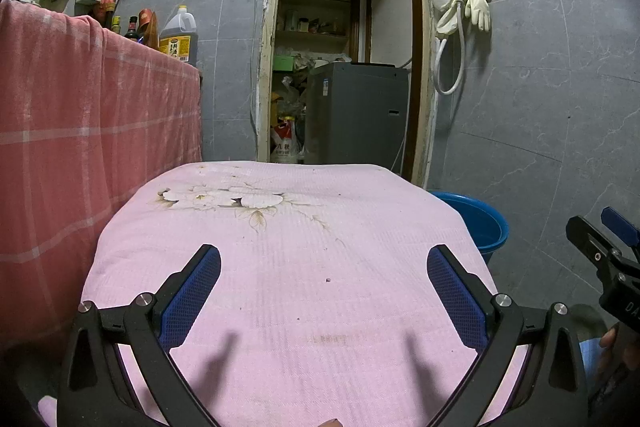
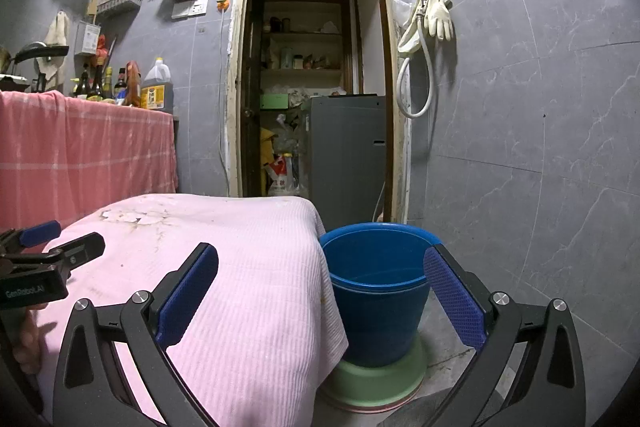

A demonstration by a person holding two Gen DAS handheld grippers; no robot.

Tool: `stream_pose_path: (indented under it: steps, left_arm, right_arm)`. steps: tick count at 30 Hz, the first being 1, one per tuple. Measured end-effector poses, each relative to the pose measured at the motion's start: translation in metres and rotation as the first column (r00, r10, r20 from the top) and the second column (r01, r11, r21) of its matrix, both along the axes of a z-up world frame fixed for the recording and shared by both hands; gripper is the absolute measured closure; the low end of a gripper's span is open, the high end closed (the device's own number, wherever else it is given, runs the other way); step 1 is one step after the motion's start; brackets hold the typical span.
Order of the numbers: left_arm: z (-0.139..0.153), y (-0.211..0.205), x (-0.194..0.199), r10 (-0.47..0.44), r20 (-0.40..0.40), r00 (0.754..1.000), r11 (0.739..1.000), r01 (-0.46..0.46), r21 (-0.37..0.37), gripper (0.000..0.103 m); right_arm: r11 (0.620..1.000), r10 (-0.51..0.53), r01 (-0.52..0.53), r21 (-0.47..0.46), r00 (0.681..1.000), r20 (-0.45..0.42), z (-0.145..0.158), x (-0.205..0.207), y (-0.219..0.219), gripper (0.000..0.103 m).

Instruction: Collect trash

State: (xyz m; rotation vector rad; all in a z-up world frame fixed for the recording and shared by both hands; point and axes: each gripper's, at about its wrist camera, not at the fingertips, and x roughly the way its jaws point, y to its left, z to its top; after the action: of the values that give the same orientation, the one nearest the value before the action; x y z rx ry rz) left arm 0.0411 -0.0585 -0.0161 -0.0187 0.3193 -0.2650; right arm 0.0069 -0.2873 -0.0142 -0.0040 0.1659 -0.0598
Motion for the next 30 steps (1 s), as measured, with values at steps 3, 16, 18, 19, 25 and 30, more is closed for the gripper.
stream_pose_path:
  steps: [3, 16, 18, 19, 25, 30]
  left_arm:
    - [0.0000, 0.0004, 0.0001, 0.000, 0.000, 1.000, 1.000, 0.000, -0.001, 0.002]
    - [-0.0002, 0.0018, 0.0007, 0.001, -0.001, 1.000, 1.000, -0.001, -0.002, 0.002]
    - [-0.0002, 0.0021, 0.0007, 0.001, -0.001, 1.000, 1.000, -0.001, -0.002, 0.002]
    - [-0.0002, 0.0021, 0.0007, 0.001, -0.001, 1.000, 1.000, -0.001, -0.003, 0.002]
    - [-0.0002, 0.0029, 0.0009, 0.000, -0.001, 1.000, 1.000, 0.000, -0.004, 0.002]
    - [-0.0001, 0.0029, 0.0006, 0.001, -0.001, 1.000, 1.000, -0.001, -0.004, 0.002]
  right_arm:
    - [1.000, -0.001, 0.001, 0.001, 1.000, -0.002, 0.0005, -0.0006, 0.0000, 0.000]
    - [1.000, -0.001, 0.001, 0.002, 1.000, 0.000, 0.0008, -0.0007, 0.0004, 0.000]
    - [1.000, -0.002, 0.002, 0.001, 1.000, 0.000, 0.0007, -0.0009, 0.0008, 0.000]
    - [1.000, -0.001, 0.001, 0.002, 1.000, 0.000, 0.0007, -0.0010, 0.0008, 0.000]
    - [1.000, -0.002, 0.002, 0.002, 1.000, 0.000, 0.0006, -0.0010, 0.0012, 0.000]
    - [1.000, -0.002, 0.002, 0.002, 1.000, 0.001, 0.0004, -0.0011, 0.0017, 0.000]
